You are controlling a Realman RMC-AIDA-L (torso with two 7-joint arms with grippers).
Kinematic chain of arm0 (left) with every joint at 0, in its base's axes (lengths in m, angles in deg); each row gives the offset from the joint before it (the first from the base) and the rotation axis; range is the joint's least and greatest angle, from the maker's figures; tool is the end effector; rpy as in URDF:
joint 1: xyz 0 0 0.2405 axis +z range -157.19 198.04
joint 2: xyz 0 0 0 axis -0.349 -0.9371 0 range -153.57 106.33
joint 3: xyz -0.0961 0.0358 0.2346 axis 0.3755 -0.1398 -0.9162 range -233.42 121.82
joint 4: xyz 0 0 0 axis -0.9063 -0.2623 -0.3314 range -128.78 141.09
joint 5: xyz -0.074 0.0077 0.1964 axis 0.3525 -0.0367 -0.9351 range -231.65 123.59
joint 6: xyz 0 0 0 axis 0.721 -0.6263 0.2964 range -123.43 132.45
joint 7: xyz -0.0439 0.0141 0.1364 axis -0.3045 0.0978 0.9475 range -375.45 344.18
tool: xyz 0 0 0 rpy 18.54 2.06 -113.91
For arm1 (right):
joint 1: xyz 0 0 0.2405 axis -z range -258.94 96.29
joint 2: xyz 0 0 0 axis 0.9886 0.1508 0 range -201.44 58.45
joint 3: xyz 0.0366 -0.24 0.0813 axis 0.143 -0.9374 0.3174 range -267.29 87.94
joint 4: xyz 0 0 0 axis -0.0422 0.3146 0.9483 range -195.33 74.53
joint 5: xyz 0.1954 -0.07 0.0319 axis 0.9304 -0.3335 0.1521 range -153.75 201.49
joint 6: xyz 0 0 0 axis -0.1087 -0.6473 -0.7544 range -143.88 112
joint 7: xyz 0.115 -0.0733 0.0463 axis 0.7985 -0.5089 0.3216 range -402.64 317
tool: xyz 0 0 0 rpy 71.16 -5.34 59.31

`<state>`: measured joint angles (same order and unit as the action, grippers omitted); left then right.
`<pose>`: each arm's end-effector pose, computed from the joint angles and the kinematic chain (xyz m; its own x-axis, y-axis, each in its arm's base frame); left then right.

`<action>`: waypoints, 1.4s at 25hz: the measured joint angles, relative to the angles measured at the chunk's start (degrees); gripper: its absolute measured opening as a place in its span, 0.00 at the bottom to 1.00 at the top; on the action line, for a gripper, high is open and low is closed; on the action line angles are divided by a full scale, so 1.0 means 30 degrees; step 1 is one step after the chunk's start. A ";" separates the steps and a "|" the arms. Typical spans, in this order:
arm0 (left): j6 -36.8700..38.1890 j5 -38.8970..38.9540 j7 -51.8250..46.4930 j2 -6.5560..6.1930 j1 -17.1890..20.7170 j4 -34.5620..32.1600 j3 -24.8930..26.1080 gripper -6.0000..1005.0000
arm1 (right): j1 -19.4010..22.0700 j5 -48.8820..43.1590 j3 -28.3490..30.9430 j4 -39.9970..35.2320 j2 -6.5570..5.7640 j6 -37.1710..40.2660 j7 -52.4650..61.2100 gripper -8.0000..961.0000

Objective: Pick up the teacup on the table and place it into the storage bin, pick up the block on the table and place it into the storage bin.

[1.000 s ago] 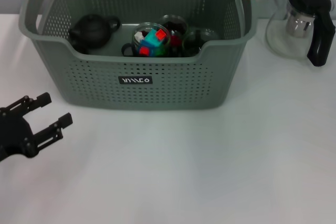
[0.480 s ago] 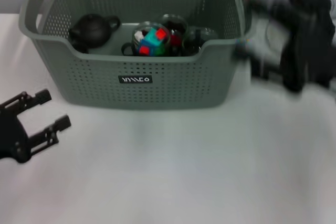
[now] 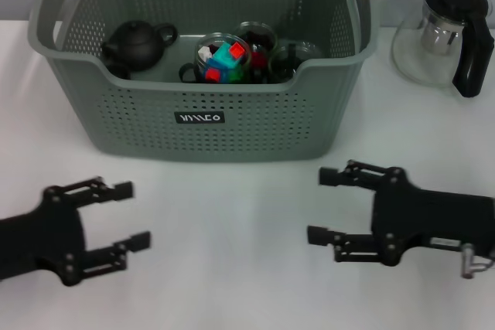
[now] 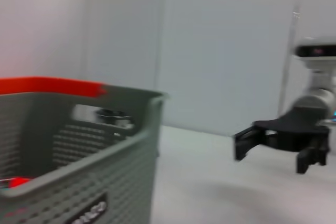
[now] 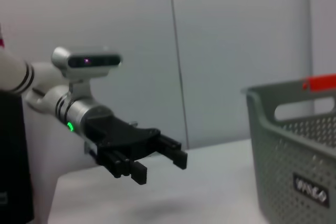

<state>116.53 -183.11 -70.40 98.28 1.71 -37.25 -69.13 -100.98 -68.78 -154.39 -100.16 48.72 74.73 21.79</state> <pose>-0.3182 0.2255 0.0326 0.8071 0.1299 0.5760 0.3357 -0.9034 -0.2667 0.2469 0.2764 -0.0362 0.8018 -0.1333 -0.5825 -0.2329 -0.9674 -0.0992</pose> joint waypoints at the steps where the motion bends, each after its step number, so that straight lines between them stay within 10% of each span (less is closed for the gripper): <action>1: -0.0091 -0.0003 0.0229 0.0069 -0.0062 0.0110 -0.0231 0.70 | -0.0363 -0.0200 -0.0003 0.0425 -0.0009 -0.0166 -0.0016 0.90; 14: -0.2575 -0.0012 0.1315 0.0656 -0.0417 0.1195 -0.4035 0.70 | -0.2814 -0.1882 -0.0258 0.4063 0.0036 -0.1979 -0.1907 0.90; 35: -0.2205 -0.0897 -0.1124 0.0363 -0.1711 0.0584 -0.5342 0.70 | -0.2515 -0.1612 -0.0163 0.4631 -0.0043 -0.1927 -0.3301 0.88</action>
<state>109.92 -185.80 -73.77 99.36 -3.42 -35.50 -85.15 -108.53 -73.61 -154.88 -86.27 48.59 68.95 11.89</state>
